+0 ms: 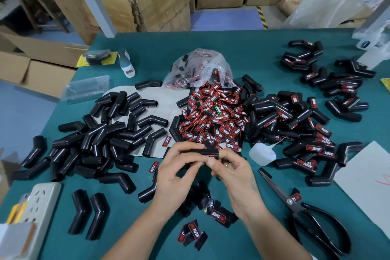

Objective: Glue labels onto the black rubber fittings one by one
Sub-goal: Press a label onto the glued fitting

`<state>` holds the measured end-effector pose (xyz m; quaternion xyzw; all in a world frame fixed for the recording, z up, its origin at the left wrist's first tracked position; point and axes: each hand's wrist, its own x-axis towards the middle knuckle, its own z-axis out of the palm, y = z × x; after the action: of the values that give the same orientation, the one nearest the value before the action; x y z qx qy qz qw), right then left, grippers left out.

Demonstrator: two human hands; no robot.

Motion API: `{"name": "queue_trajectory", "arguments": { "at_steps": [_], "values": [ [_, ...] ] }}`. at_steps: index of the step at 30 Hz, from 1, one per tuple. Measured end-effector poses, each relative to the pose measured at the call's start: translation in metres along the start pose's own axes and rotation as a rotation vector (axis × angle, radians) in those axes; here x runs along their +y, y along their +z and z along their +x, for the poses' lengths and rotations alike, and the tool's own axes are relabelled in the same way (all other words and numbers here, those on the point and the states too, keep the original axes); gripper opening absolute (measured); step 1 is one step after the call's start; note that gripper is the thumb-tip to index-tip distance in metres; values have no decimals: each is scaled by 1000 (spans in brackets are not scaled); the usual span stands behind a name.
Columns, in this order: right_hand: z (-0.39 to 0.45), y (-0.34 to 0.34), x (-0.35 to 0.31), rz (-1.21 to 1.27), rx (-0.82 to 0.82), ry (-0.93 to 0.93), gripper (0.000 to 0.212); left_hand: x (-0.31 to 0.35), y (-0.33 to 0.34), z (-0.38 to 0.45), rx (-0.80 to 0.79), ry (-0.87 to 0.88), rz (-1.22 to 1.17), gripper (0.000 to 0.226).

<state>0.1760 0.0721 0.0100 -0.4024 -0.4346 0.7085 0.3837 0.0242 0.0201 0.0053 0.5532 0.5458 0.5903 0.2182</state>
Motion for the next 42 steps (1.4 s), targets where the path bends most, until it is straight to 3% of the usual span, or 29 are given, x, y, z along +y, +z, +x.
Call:
{"name": "queue_trajectory", "arguments": {
  "at_steps": [3,8,14,24,42],
  "values": [
    [0,-1,-2,-10,1,-6,21,-1,0,0,3,4,3,17],
    [-1,-2,-4,-7,-13,-4,7,-2,0,0,7,6,2,16],
    [-2,-2,-7,8,-49,-11,8,-2,-1,0,4,12,9,17],
    [-2,-4,-4,-41,-21,-2,32,-3,-1,0,2,16,54,11],
    [1,-3,-2,-70,14,-25,32,-6,-2,2,-41,-18,53,18]
  ]
}}
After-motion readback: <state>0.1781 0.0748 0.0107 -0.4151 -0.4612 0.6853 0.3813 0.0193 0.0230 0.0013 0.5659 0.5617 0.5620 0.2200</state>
